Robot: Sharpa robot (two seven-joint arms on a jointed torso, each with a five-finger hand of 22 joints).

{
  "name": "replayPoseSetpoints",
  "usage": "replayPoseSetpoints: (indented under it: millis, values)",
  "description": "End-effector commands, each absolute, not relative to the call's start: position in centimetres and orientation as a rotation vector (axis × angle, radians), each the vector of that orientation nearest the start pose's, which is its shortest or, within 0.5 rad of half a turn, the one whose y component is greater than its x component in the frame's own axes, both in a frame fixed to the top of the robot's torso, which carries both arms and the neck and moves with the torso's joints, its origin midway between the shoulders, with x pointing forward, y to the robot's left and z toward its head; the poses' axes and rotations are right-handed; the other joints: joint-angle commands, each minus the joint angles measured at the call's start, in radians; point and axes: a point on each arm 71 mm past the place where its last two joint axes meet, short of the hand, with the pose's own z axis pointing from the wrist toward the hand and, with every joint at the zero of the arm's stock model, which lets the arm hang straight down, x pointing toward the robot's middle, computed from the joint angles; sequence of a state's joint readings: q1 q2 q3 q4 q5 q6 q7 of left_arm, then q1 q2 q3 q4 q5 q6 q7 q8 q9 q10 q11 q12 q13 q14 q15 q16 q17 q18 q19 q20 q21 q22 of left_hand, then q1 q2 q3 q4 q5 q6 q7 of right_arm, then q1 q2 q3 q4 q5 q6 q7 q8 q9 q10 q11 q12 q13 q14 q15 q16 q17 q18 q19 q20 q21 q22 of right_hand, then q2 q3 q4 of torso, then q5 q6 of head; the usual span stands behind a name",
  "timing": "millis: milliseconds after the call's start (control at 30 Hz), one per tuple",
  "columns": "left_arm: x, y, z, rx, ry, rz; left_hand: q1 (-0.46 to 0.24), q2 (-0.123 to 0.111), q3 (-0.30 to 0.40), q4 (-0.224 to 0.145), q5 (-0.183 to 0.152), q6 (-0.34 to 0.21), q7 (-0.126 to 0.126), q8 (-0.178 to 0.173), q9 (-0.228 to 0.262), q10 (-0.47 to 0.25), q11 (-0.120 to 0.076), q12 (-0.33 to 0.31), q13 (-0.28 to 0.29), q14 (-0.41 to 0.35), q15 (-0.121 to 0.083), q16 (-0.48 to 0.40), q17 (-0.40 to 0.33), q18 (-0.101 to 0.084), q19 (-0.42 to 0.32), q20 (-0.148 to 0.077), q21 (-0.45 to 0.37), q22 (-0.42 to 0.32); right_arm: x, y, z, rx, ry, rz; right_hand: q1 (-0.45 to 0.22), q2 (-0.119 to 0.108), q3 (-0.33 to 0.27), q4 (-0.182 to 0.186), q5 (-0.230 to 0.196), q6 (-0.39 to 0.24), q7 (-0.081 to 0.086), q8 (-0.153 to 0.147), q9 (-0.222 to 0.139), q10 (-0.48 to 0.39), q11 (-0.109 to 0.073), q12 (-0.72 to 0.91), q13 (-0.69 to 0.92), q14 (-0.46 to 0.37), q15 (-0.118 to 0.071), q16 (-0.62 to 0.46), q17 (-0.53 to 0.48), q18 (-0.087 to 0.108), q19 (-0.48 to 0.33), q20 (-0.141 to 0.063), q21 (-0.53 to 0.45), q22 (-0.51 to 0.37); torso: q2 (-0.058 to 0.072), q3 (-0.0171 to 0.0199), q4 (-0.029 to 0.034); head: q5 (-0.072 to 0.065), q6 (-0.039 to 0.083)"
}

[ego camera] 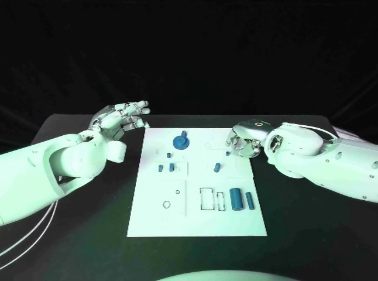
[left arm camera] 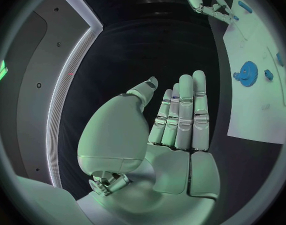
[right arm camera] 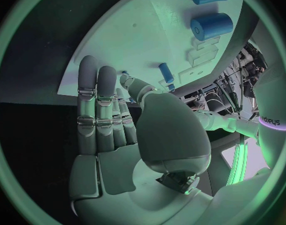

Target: Assemble the parts on the task board

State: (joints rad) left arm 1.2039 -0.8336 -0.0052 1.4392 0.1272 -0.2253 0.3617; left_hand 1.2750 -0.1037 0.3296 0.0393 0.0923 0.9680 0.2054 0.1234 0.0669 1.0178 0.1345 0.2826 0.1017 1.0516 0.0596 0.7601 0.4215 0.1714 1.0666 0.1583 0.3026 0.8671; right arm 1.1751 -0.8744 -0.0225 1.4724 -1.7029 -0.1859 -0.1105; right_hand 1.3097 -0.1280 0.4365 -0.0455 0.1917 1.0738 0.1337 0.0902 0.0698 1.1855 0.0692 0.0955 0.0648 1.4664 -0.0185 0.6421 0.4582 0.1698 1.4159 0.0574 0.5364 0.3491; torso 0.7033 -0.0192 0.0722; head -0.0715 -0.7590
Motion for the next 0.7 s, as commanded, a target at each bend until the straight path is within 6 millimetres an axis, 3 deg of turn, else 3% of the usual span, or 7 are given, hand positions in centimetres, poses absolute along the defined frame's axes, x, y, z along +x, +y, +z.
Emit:
replayPoseSetpoints:
  millis: [33,100,200,333,500,700]
  values:
    - [50.8,22.6,-17.1,-1.295,1.34,-1.683,0.01,0.017,-0.023,0.003,0.002,-0.008,0.0,0.008,0.0,-0.014,0.011,-0.008,-0.009,-0.024,0.01,-0.084,-0.043,0.01,-0.029,0.015,-0.067,-0.064,48.8,-22.4,-20.3,-0.438,1.729,0.379,-0.003,-0.004,0.009,0.001,-0.005,0.005,-0.002,-0.004,0.0,-0.006,-0.001,-0.005,-0.001,0.023,0.003,0.009,0.008,0.004,-0.01,0.002,0.008,0.006,0.001,0.0012,0.0,0.002,0.0]
    - [50.7,22.5,-17.1,-1.295,1.345,-1.689,0.03,0.023,-0.062,0.002,0.001,-0.017,0.005,0.016,-0.001,-0.023,0.019,-0.01,-0.026,-0.019,0.022,-0.202,-0.101,0.016,-0.035,0.033,-0.151,-0.168,48.8,-22.3,-20.4,-0.442,1.732,0.383,-0.004,-0.003,0.012,0.003,-0.006,0.007,-0.004,-0.006,0.001,-0.005,-0.002,-0.006,-0.001,0.021,0.002,0.017,0.014,0.004,-0.013,0.003,0.016,0.012,0.001,0.0016,-0.0006,0.003,0.001]
    - [50.6,22.5,-17.1,-1.289,1.351,-1.694,0.043,0.045,-0.084,0.007,0.004,-0.016,0.011,0.026,0.0,-0.024,0.021,-0.01,-0.035,-0.021,0.031,-0.295,-0.138,0.012,-0.034,0.042,-0.207,-0.248,48.8,-22.1,-20.6,-0.446,1.736,0.387,-0.005,-0.003,0.013,0.004,-0.006,0.009,-0.004,-0.006,0.001,-0.005,-0.002,-0.006,-0.001,0.02,0.002,0.022,0.018,0.005,-0.015,0.003,0.021,0.016,0.001,0.0015,-0.0013,0.004,0.001]
    - [50.4,22.3,-17.1,-1.267,1.365,-1.699,0.056,0.055,-0.108,0.009,0.005,-0.021,0.013,0.031,-0.001,-0.03,0.025,-0.014,-0.036,-0.014,0.045,-0.388,-0.168,0.014,-0.038,0.051,-0.24,-0.326,48.8,-21.7,-20.9,-0.452,1.747,0.392,-0.003,0.0,0.019,0.004,-0.005,0.018,-0.004,-0.006,0.002,0.004,-0.003,-0.005,0.0,0.025,0.002,0.076,0.074,0.006,-0.019,0.004,0.04,0.03,0.001,0.002,-0.001,0.002,0.001]
    - [50.4,22.1,-17.1,-1.259,1.377,-1.705,0.065,0.061,-0.122,0.009,0.005,-0.025,0.013,0.035,-0.001,-0.037,0.028,-0.02,-0.037,-0.005,0.051,-0.444,-0.187,0.012,-0.054,0.059,-0.24,-0.376,48.7,-21.4,-21.4,-0.465,1.761,0.39,-0.001,0.002,0.024,0.004,-0.003,0.027,-0.005,-0.006,0.004,0.013,-0.003,-0.004,0.0,0.028,0.001,0.127,0.125,0.005,-0.022,0.006,0.068,0.053,0.001,0.0019,-0.0011,0.003,-0.001]
    - [50.3,21.9,-17.2,-1.26,1.389,-1.705,0.072,0.064,-0.128,0.006,0.006,-0.025,0.016,0.037,-0.001,-0.037,0.029,-0.02,-0.037,0.005,0.051,-0.463,-0.193,0.012,-0.054,0.061,-0.239,-0.397,48.6,-21.1,-21.9,-0.491,1.767,0.379,0.003,0.009,0.033,0.002,-0.004,0.046,-0.007,-0.002,0.007,0.032,-0.006,0.0,0.002,0.034,-0.001,0.213,0.213,-0.007,-0.017,0.009,0.162,0.152,0.001,0.0012,-0.0001,0.002,-0.002]
